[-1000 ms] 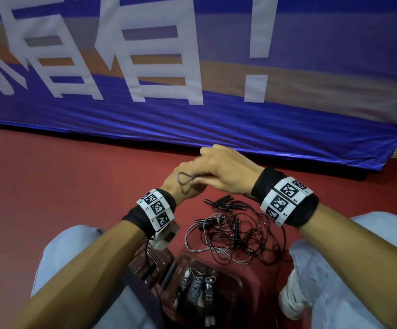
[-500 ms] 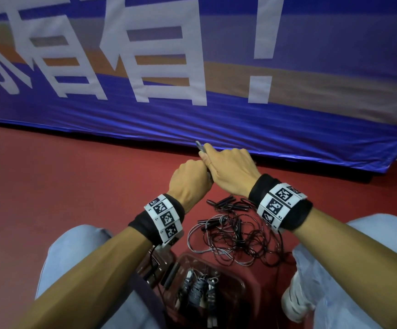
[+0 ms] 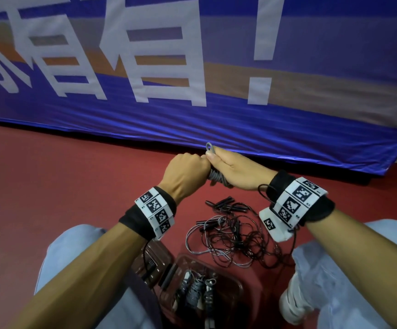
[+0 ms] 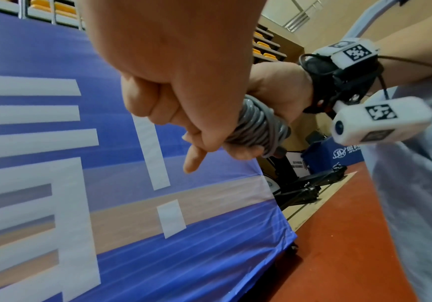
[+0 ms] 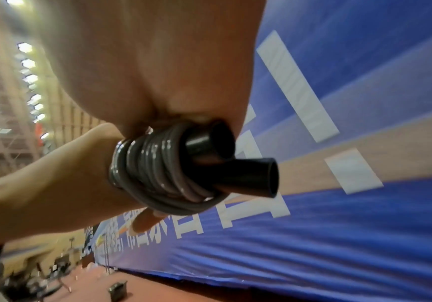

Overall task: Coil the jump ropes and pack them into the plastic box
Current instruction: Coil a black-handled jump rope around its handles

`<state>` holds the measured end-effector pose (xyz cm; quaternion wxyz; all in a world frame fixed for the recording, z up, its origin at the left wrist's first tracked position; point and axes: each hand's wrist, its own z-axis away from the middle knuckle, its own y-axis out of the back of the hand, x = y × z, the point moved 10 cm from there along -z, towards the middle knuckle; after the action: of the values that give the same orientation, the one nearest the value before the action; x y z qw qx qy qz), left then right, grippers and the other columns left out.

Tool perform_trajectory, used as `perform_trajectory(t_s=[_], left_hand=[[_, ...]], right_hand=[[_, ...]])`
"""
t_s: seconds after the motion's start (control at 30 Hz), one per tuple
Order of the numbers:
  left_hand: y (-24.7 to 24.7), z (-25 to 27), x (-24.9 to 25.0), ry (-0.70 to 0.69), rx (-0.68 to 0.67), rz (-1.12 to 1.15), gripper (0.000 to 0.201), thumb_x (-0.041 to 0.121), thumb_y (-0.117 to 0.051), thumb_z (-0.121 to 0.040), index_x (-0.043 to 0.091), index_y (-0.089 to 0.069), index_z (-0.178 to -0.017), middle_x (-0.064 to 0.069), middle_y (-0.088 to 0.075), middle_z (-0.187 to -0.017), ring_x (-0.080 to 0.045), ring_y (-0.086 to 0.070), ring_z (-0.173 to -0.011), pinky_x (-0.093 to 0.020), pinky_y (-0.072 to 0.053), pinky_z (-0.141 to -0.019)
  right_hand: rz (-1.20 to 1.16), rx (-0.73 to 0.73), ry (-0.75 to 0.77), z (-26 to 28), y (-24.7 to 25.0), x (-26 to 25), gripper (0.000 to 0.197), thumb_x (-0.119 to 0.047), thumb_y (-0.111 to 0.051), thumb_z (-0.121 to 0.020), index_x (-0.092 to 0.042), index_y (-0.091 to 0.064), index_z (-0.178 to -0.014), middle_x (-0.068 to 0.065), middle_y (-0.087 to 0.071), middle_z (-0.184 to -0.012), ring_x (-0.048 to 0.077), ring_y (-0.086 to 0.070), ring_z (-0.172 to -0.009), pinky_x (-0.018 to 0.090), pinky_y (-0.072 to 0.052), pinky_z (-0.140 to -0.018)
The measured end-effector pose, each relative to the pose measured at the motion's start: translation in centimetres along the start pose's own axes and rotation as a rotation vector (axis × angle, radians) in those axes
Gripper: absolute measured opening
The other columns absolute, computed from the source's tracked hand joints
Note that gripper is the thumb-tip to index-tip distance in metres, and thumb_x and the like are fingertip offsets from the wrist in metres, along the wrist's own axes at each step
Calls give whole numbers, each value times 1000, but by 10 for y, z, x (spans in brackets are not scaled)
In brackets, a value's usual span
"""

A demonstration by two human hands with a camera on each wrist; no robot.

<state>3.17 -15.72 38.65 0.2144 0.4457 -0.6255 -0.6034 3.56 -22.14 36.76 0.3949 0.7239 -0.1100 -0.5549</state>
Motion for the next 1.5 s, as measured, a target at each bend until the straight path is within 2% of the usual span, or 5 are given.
perform_trajectory(t_s=[0.13, 0.27, 0.53, 0.93, 1.5], left_hand=[[10, 0, -9, -11, 94, 38, 26, 1, -80, -58, 6, -55, -63, -11, -55, -46, -33, -48, -31, -24, -21, -42], [11, -2, -14, 34, 138, 121, 11, 6, -69, -71, 5, -59, -73, -15, -63, -60, -40, -58, -47, -32, -28, -47], [-16, -4, -15, -70, -10, 591, 22, 27, -58, -77, 29, -38, -70, 10, -49, -64, -19, -57, -63, -28, -36, -59], [-5, -7, -37, -142, -35, 845, 9, 14, -36, -103, 11, -45, -103, -5, -59, -88, -17, -55, -74, -35, -43, -70], [26, 3, -78, 257, 465, 896, 25, 27, -48, -102, 12, -54, -83, 0, -64, -61, -15, -62, -54, -41, -49, -56]], right_hand=[[-205, 23, -6, 2, 0, -2, 55, -74, -33, -97, -38, -53, -133, 8, -68, -129, 48, -58, -122, 69, -47, -100], [-164, 154, 98, 1, 13, -15, 41, -53, -43, -105, -14, -55, -104, -2, -64, -84, 23, -62, -73, 50, -52, -71], [226, 272, 49, -3, 10, -12, 25, -47, -37, -109, -28, -42, -94, 0, -55, -67, 29, -53, -60, 55, -47, -58], [412, 459, 112, -3, 18, -31, 22, -40, -31, -111, -20, -41, -107, -14, -38, -65, 24, -44, -58, 39, -42, -51], [522, 568, 162, -3, 28, -44, 45, -38, -35, -109, -24, -41, -152, 3, -74, -106, 34, -70, -79, 46, -56, -59]])
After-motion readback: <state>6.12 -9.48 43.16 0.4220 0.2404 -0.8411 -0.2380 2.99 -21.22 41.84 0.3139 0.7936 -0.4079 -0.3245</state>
